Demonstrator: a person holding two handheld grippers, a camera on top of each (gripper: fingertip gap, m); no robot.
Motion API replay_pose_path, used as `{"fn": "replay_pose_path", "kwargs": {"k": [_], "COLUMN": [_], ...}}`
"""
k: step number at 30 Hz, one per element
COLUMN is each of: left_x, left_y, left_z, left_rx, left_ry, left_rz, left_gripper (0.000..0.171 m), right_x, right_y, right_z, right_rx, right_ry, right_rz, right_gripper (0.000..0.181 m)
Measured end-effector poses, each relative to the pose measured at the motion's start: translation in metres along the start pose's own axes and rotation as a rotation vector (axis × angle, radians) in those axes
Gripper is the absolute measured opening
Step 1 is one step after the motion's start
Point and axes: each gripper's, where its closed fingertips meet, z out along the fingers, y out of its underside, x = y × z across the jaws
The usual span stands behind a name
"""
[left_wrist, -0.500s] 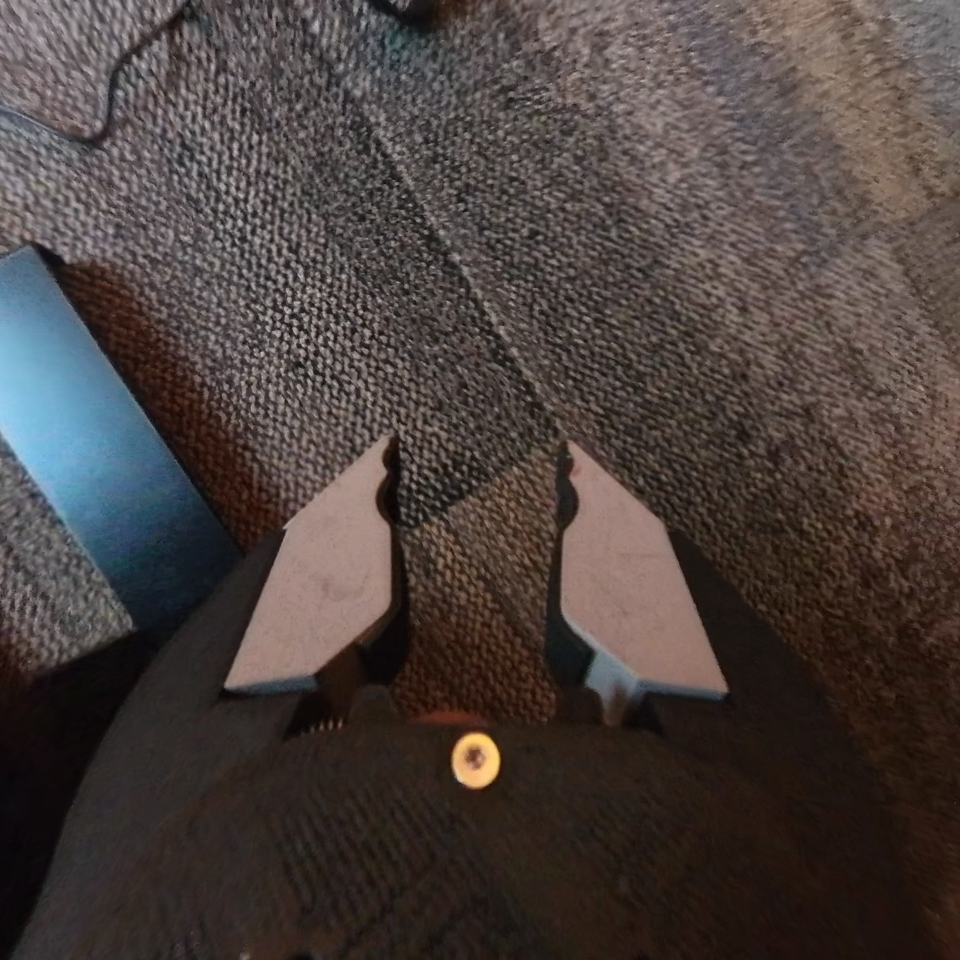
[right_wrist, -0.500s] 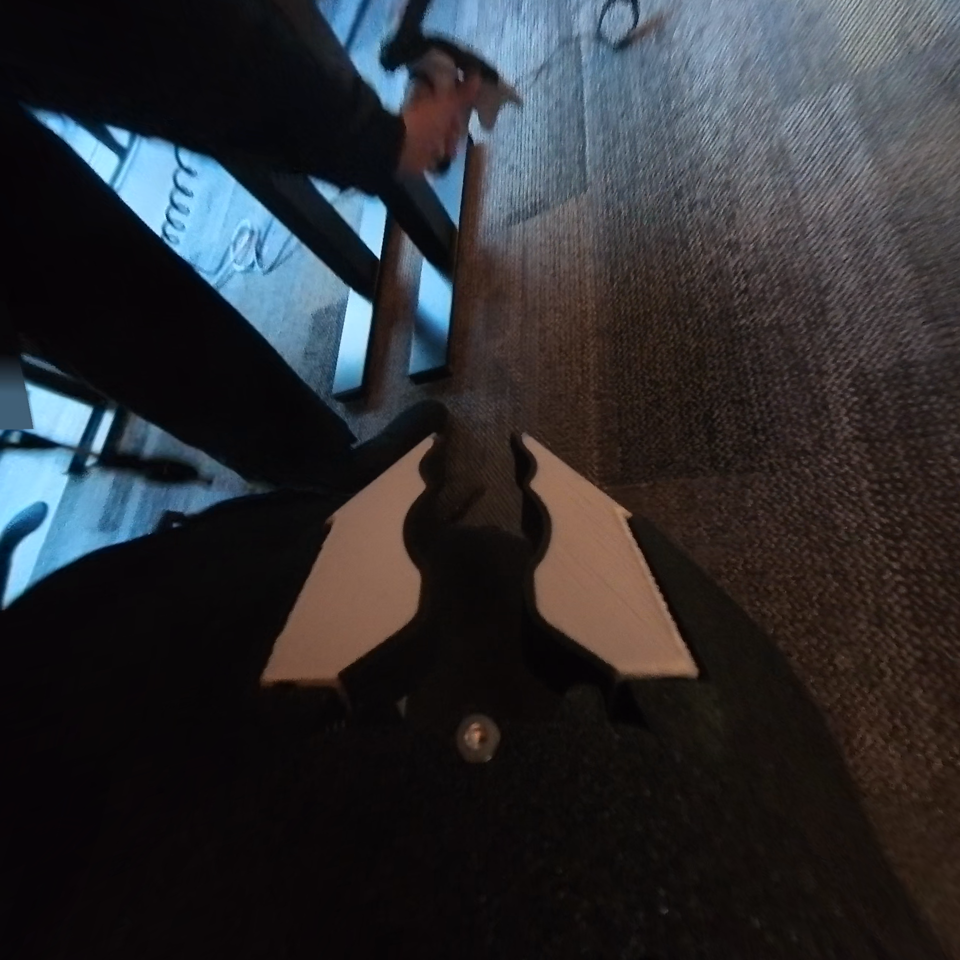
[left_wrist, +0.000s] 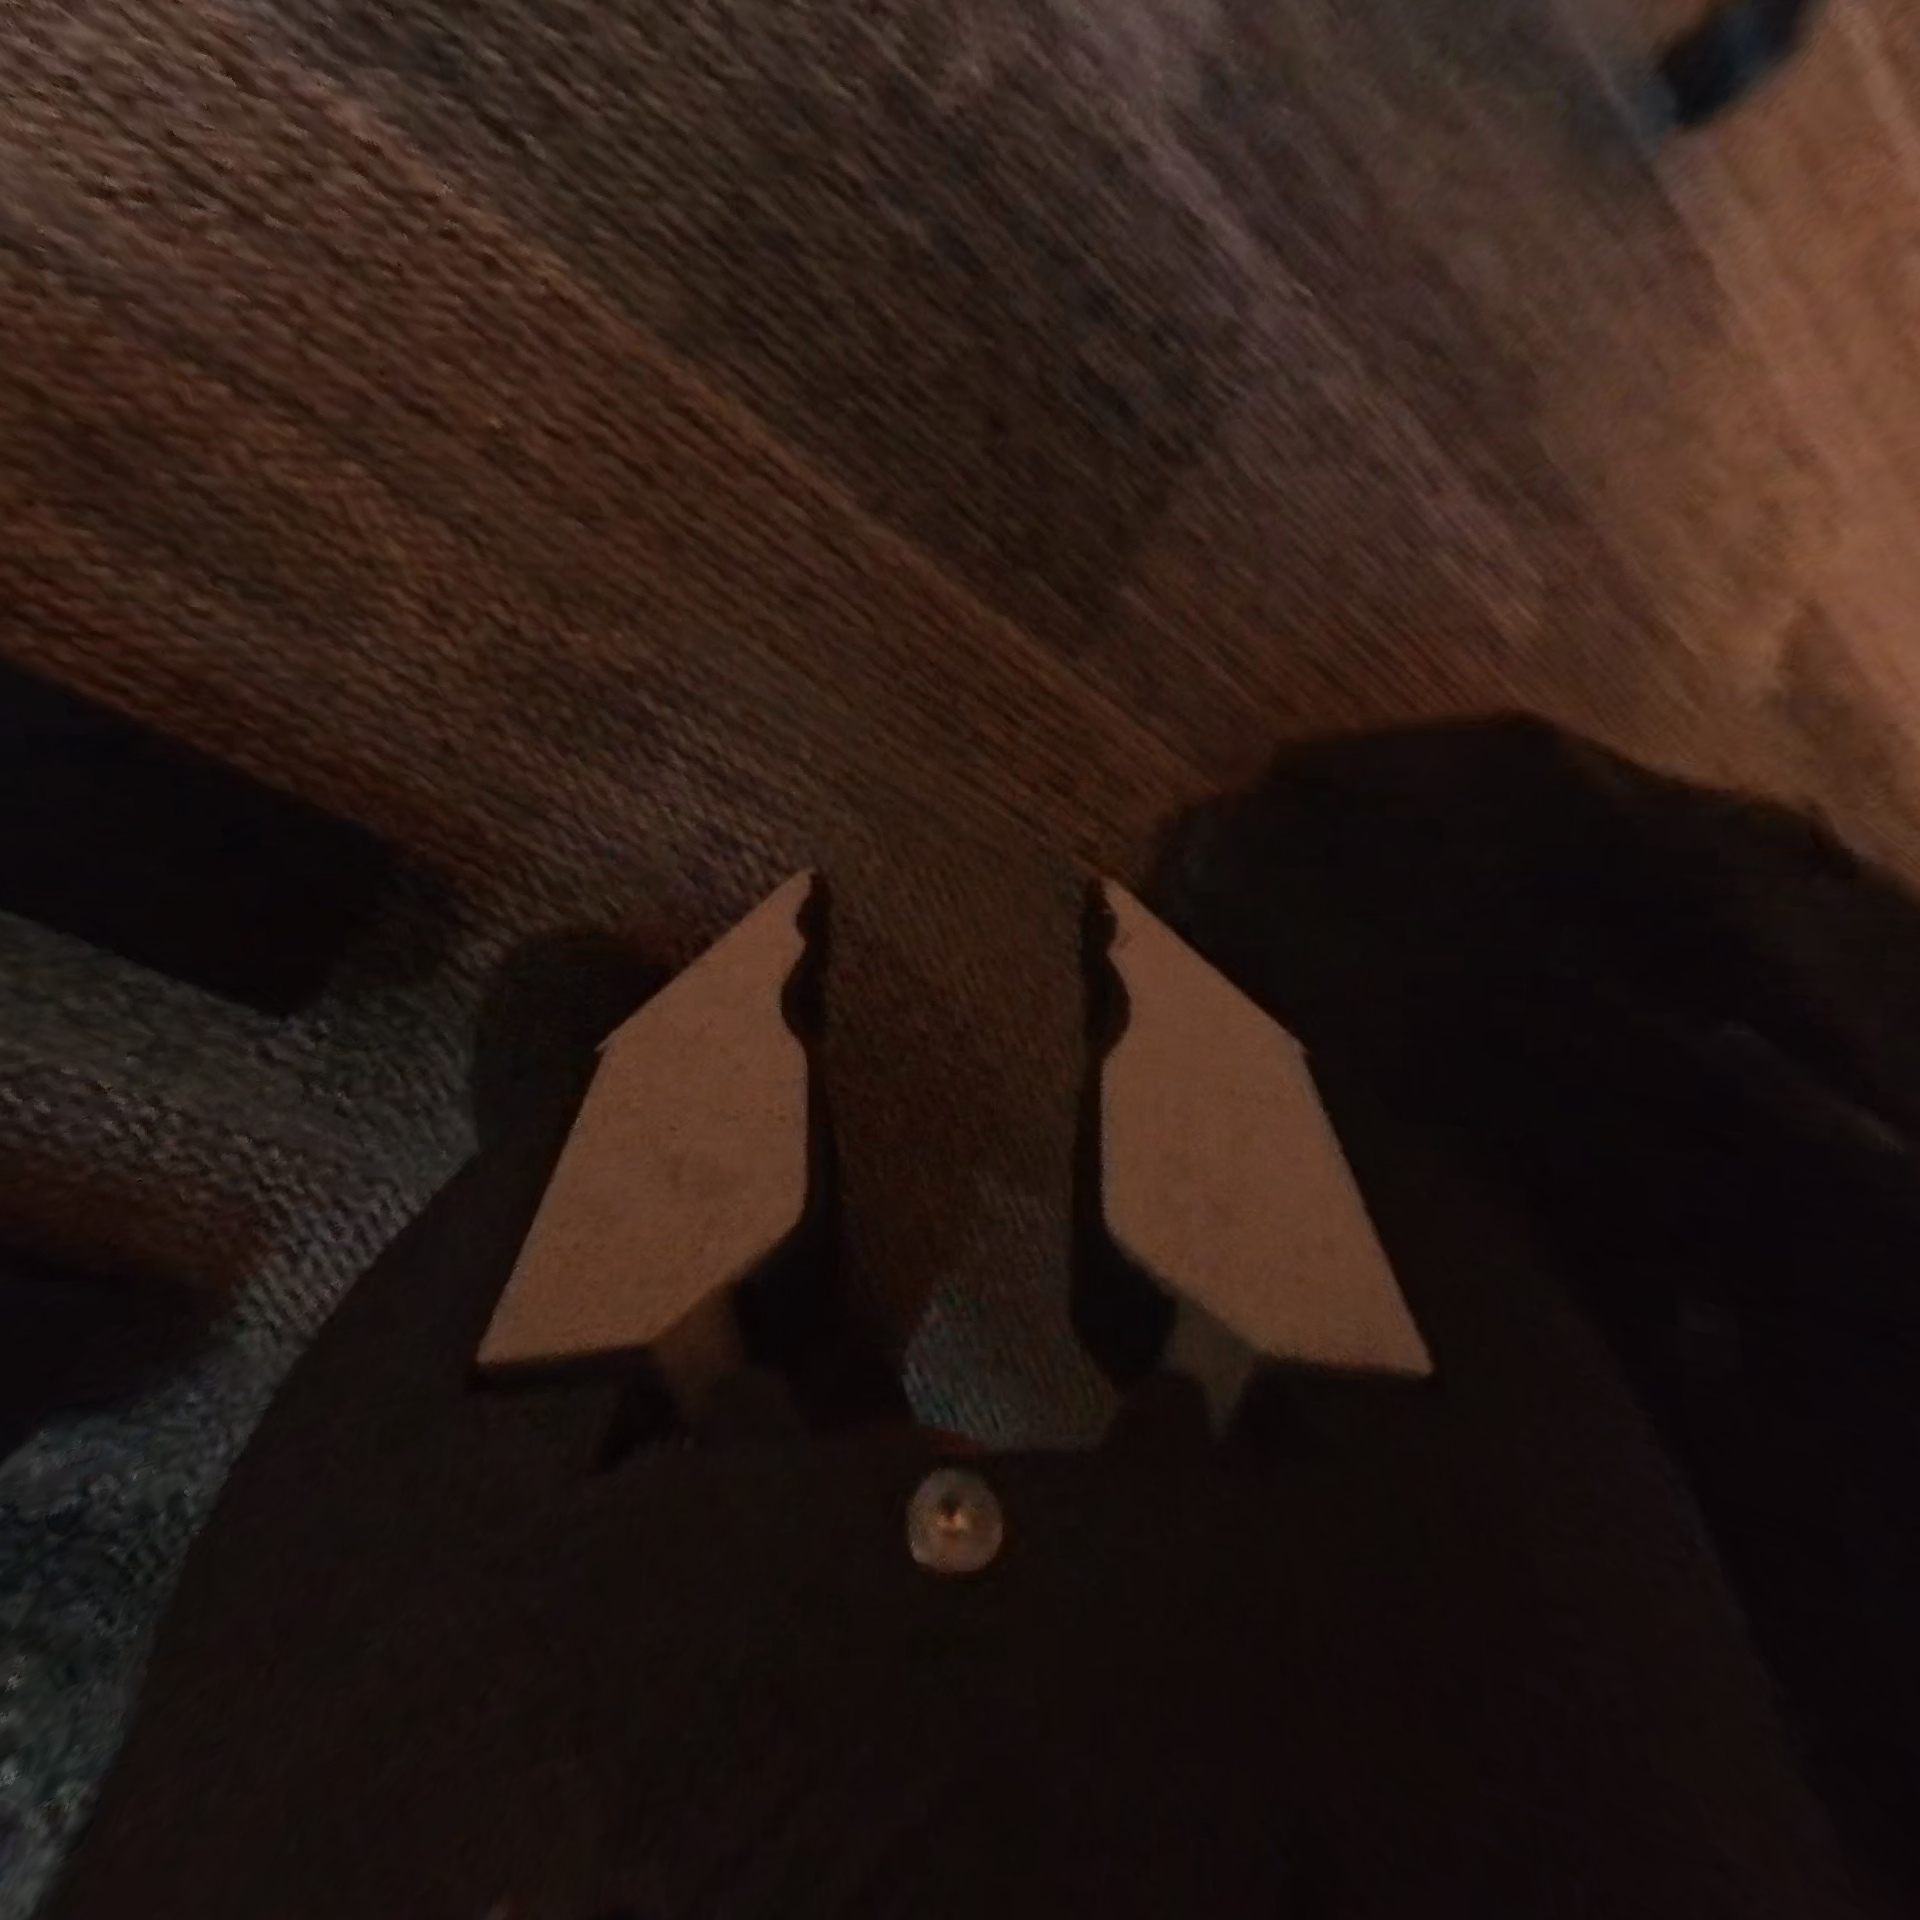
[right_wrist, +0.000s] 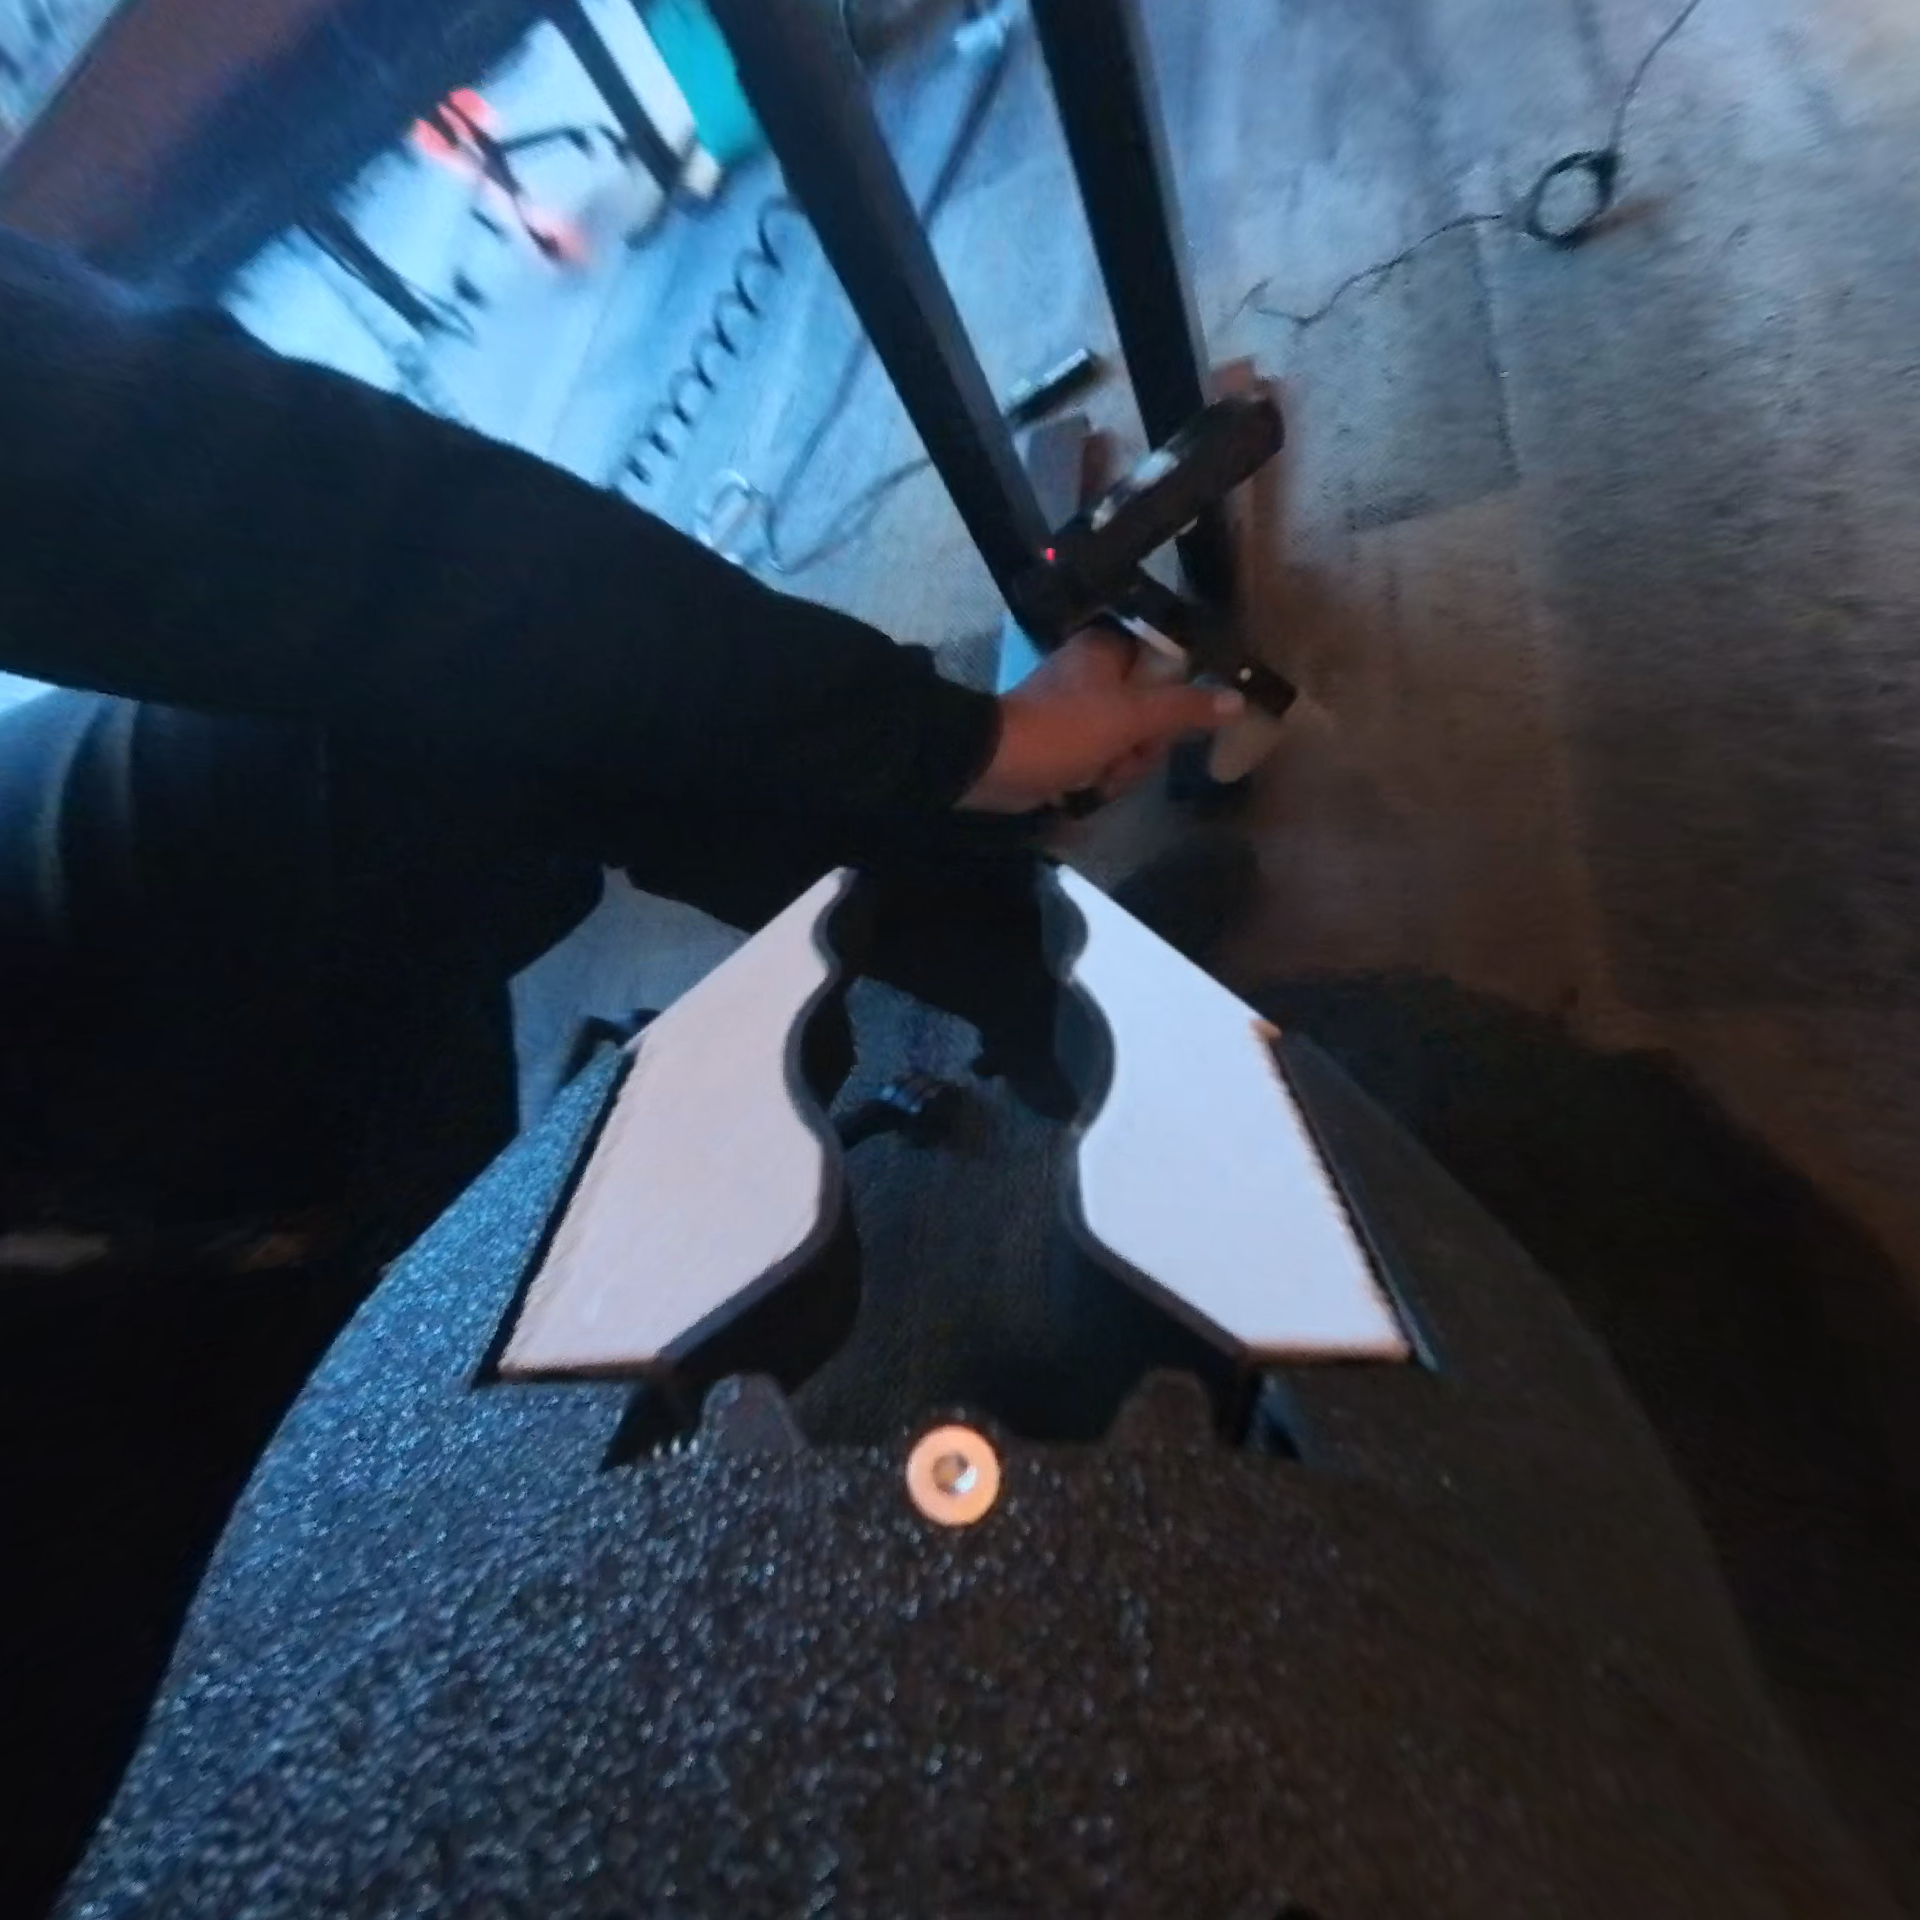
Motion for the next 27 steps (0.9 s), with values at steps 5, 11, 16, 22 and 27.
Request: {"fn": "replay_pose_path", "kwargs": {"k": [5, 11, 16, 22, 27], "left_x": [0.049, 0.082, 0.066, 0.039, 0.043], "left_y": [0.036, 0.097, 0.157, 0.206, 0.218], "left_z": [-0.083, -0.181, -0.215, -0.206, -0.2], "left_rx": [-0.018, -0.028, -0.121, -0.271, -0.323], "left_ry": [0.074, 0.203, 0.155, 0.037, 0.021], "left_rz": [0.176, 0.319, 0.583, 0.689, 0.786], "left_gripper": [0.047, 0.05, 0.05, 0.054, 0.055], "right_x": [-0.08, -0.138, -0.155, -0.137, -0.118], "right_y": [0.04, 0.048, 0.051, 0.042, 0.034], "right_z": [0.008, 0.011, 0.018, 0.021, 0.025], "right_rx": [0.017, 0.192, 0.217, 0.249, 0.234], "right_ry": [0.177, 0.242, 0.285, 0.319, 0.305], "right_rz": [-0.05, 0.037, -0.036, -0.05, -0.026], "right_gripper": [0.034, 0.035, 0.035, 0.039, 0.045]}}
